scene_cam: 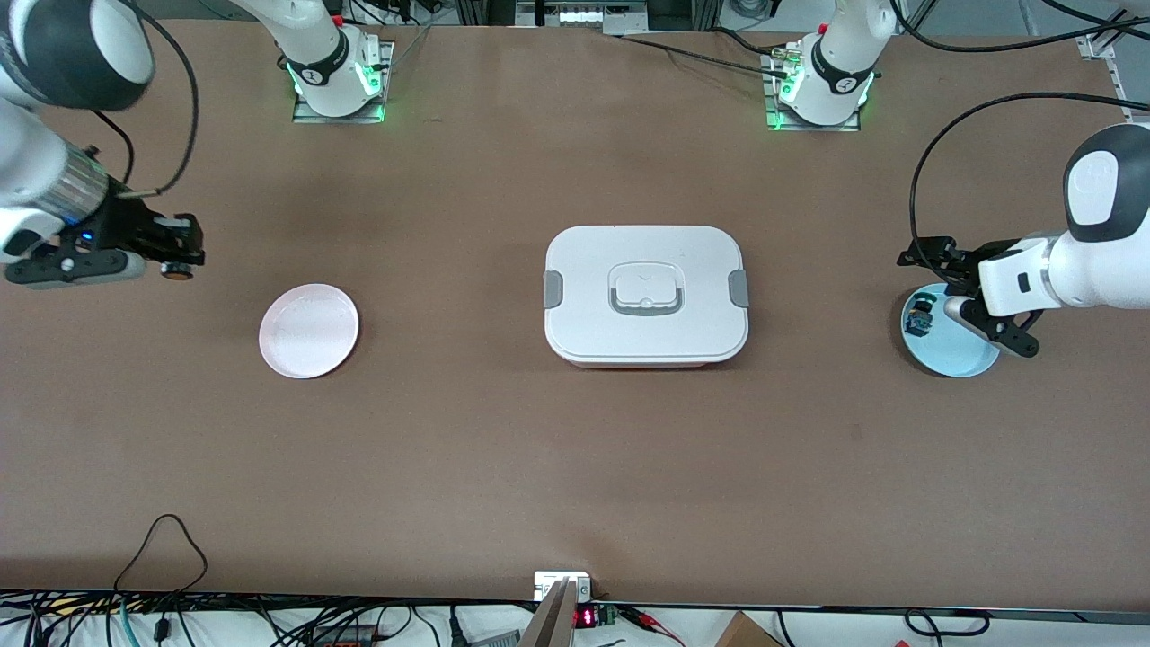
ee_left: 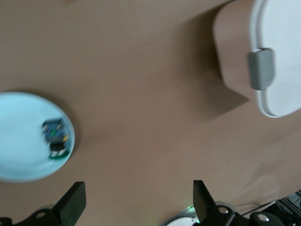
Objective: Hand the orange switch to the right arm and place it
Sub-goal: 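Lower the switch onto the white plate while the left gripper withdraws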
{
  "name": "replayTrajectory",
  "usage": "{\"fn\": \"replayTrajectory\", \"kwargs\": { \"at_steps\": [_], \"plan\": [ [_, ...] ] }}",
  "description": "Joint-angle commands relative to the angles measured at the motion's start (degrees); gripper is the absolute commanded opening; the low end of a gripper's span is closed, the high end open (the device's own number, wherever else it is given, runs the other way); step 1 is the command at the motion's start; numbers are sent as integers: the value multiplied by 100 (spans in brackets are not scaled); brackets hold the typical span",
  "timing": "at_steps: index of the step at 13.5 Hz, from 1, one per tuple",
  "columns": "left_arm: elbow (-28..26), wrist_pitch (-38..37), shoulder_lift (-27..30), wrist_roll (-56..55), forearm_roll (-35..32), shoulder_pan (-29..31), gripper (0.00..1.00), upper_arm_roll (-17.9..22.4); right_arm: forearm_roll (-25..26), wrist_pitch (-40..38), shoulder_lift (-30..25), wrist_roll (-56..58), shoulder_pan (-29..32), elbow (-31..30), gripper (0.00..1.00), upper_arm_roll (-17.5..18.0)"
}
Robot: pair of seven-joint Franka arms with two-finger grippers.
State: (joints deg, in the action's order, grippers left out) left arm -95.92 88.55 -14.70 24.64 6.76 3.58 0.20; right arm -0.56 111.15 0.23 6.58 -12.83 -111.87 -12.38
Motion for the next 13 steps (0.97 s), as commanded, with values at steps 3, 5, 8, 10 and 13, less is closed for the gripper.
{"fn": "replayTrajectory", "kwargs": {
  "at_steps": [3, 5, 8, 10, 13],
  "plan": [
    [741, -541, 46, -1523, -720, -341, 100, -37, -260, 1266, 3, 71, 44, -1098, 0, -2],
    [715, -515, 326, -1567, -685, -332, 100, -46, -260, 1759, 108, 80, 44, -1398, 0, -2],
    [662, -506, 503, -2267, -676, -349, 100, -291, -269, 2243, 555, 80, 53, -1426, 0, -2],
    [645, -532, 565, -2761, -676, -349, 100, -476, -444, 2603, 915, 211, 62, -1426, 0, -2],
    [645, -392, 547, -2763, -685, -270, 100, -486, -1137, 3043, 1452, 904, 62, -1399, 0, -2]
  ]
}}
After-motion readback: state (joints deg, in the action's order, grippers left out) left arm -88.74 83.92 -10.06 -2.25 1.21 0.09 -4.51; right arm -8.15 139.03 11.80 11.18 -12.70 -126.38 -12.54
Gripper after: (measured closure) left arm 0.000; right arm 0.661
